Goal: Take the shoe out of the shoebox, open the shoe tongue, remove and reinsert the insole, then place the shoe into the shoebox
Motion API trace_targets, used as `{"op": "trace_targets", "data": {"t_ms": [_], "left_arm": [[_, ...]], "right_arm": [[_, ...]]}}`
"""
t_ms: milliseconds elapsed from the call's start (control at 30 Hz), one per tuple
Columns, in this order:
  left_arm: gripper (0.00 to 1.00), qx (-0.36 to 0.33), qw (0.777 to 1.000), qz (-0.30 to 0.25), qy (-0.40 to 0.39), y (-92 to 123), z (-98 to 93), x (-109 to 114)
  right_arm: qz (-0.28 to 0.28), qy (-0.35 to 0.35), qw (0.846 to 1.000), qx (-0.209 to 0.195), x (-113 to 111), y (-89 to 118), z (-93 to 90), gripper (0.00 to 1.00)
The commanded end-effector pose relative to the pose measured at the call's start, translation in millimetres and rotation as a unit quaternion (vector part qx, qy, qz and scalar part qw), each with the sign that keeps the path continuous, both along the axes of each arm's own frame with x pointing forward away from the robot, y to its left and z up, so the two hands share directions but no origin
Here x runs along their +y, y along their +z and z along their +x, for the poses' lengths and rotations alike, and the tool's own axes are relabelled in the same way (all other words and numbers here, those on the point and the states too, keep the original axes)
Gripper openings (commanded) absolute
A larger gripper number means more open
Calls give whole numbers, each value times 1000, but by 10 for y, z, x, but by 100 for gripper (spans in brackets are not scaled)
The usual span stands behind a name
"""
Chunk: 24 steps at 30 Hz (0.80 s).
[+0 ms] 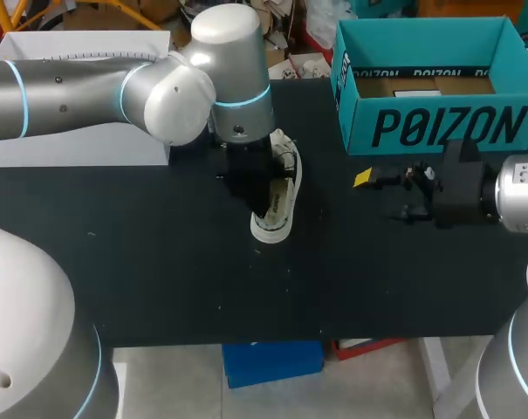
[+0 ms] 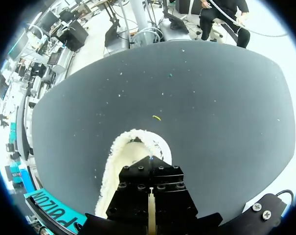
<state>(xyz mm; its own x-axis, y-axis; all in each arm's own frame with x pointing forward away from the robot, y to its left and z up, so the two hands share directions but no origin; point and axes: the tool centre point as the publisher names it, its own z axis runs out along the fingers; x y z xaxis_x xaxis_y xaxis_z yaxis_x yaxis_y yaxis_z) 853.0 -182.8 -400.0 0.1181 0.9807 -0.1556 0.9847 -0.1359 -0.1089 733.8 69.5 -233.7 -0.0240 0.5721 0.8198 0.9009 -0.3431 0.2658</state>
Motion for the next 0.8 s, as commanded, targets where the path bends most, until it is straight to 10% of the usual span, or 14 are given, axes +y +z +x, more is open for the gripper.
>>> {"op": "trace_targets", "data": {"t_ms": [33, 800], "left_arm": [[0, 2, 1000, 12, -3, -98, 54, -77], [0, 4, 1000, 12, 1, -121, 69, -113]], "right_arm": [[-1, -1, 1000, 1, 14, 0, 1, 100], [-1, -1, 1000, 1, 14, 0, 1, 100]]}}
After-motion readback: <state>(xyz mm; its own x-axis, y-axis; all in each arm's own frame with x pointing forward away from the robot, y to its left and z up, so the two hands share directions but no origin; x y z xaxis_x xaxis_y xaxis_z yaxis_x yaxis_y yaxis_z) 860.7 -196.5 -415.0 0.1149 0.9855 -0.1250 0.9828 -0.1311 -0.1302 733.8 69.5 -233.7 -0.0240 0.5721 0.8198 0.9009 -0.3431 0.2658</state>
